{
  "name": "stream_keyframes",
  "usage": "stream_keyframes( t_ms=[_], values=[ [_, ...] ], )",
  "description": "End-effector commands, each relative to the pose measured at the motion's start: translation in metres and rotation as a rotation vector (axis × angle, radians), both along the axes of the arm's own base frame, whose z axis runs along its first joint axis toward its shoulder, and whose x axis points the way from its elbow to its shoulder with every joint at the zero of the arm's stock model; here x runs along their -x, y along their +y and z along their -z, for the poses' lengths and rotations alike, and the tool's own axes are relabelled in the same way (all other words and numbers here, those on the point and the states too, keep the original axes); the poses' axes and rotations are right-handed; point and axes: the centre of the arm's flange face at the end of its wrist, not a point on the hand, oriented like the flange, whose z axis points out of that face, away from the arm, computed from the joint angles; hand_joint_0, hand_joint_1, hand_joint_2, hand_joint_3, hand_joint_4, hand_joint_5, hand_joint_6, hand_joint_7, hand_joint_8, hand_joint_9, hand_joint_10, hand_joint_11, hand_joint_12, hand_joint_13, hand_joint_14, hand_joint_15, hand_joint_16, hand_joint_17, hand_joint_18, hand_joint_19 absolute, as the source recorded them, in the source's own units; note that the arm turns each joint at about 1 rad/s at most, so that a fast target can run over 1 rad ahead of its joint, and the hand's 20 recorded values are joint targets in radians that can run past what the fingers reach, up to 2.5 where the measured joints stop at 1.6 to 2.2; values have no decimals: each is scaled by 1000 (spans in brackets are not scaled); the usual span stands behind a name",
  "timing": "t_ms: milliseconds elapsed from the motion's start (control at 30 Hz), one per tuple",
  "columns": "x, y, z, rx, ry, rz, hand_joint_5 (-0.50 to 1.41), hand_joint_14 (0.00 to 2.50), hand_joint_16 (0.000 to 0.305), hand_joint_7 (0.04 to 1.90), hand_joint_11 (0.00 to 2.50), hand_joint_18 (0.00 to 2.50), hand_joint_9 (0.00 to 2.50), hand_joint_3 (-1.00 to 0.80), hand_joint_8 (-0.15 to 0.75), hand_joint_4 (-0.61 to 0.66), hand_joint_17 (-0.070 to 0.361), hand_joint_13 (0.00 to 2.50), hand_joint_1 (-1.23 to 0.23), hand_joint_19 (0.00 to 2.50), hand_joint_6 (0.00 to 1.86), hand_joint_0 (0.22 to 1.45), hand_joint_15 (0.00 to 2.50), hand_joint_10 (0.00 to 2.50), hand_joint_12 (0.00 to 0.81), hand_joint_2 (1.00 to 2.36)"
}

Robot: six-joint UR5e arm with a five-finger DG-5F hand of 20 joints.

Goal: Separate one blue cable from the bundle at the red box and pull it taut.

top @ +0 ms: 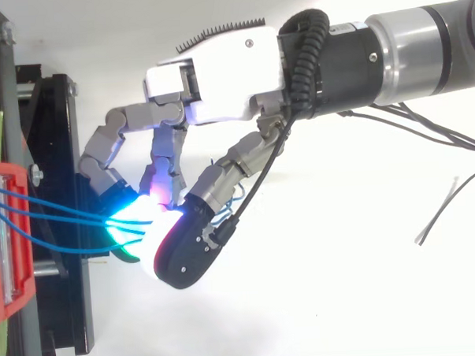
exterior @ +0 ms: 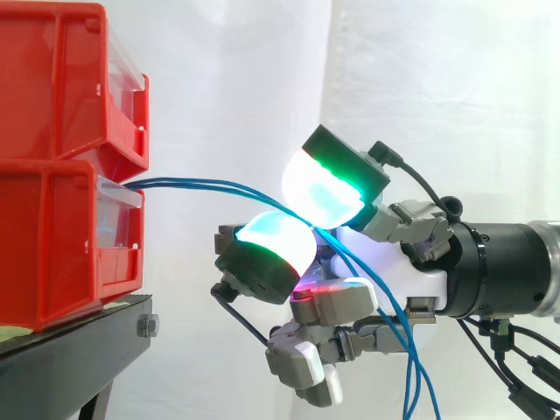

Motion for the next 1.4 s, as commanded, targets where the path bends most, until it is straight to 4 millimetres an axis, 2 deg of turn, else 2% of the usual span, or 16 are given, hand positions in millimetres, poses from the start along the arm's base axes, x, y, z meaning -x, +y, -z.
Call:
stream_keyframes(
  t_ms=[0, 233, 467, 533, 767, 967, 1100, 1300, 1367],
  values=[
    [0, 0, 0, 1, -1, 0, -144, 33, 46, 1216, 1264, 811, 1184, -500, 216, -94, 104, 929, -1003, 841, 928, 707, 862, 31, 345, 1000],
    [0, 0, 0, 1, -1, 0, -149, 33, 47, 1186, 1273, 785, 1154, -500, 210, -74, 106, 905, -1040, 834, 931, 609, 867, 30, 345, 1000],
    [0, 0, 0, 1, 2, 0, -144, 33, 50, 1181, 1305, 764, 1203, -500, 237, -47, 113, 908, -888, 864, 925, 527, 886, 28, 366, 1000],
    [0, 0, 0, 1, 2, 0, -154, 31, 51, 1165, 1283, 756, 1178, -500, 240, -44, 115, 892, -898, 861, 923, 520, 871, 28, 372, 1000],
    [0, 0, 0, -1, 3, 0, -174, 30, 56, 1071, 1254, 726, 1146, -500, 261, -26, 126, 865, -885, 852, 915, 469, 856, 25, 391, 1000],
    [2, 1, 1, -2, 14, -10, -163, 28, 61, 900, 1226, 752, 1178, -500, 284, 25, 138, 881, -823, 848, 884, 415, 843, 22, 416, 1000],
    [2, 1, 2, 1, 18, -11, -152, 28, 61, 939, 1225, 752, 1205, -500, 287, 24, 138, 890, -765, 848, 848, 418, 829, 23, 414, 1000],
    [2, 1, 2, -2, 18, -11, -130, 31, 52, 1053, 1271, 727, 1267, -500, 241, -92, 117, 901, -679, 883, 820, 516, 850, 28, 372, 1000],
    [2, 1, 2, -2, 18, -11, -130, 32, 48, 1098, 1277, 700, 1263, -500, 218, -128, 108, 900, -646, 902, 814, 588, 856, 30, 353, 1000]
  ],
)
